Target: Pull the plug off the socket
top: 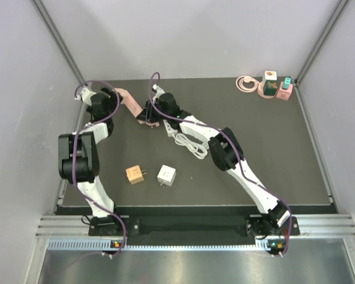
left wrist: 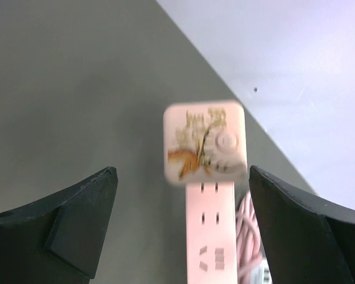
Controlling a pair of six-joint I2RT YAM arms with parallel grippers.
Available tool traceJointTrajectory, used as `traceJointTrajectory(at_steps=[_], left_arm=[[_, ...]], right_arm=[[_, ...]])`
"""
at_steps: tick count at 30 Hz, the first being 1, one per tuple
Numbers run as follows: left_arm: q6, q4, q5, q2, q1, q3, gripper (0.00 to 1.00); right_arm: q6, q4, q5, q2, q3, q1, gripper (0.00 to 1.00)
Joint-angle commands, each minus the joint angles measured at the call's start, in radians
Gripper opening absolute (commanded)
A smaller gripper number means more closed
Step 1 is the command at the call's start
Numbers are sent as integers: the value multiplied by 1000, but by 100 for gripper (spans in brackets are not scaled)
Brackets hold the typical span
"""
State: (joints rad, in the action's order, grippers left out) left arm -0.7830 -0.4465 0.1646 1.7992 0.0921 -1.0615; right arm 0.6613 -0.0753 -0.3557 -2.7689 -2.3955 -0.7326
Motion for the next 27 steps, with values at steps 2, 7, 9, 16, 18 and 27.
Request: traceJointTrajectory(at_steps=[2,7,9,16,18,27], left_arm=[[-58,-153,-39,99,29,-92,93],[-62,-175,-77,179,34,-143,90],[-53,-178,-108,203,35,-164,89],[8,-156,-160,187,37,-170,53],[53,-132,-204,164,37,-158,37],[-35,18,-324,16,77,-100,0]], right_arm=[[-29,-4,14,20,12,4,0],[-26,-7,14,17,6,4,0],[-25,-3,15,11,-5,4,0],[-26,2,23,3,-14,4,0],[-34,9,34,5,-14,4,0],[-97,206,267,37,-39,-4,0]])
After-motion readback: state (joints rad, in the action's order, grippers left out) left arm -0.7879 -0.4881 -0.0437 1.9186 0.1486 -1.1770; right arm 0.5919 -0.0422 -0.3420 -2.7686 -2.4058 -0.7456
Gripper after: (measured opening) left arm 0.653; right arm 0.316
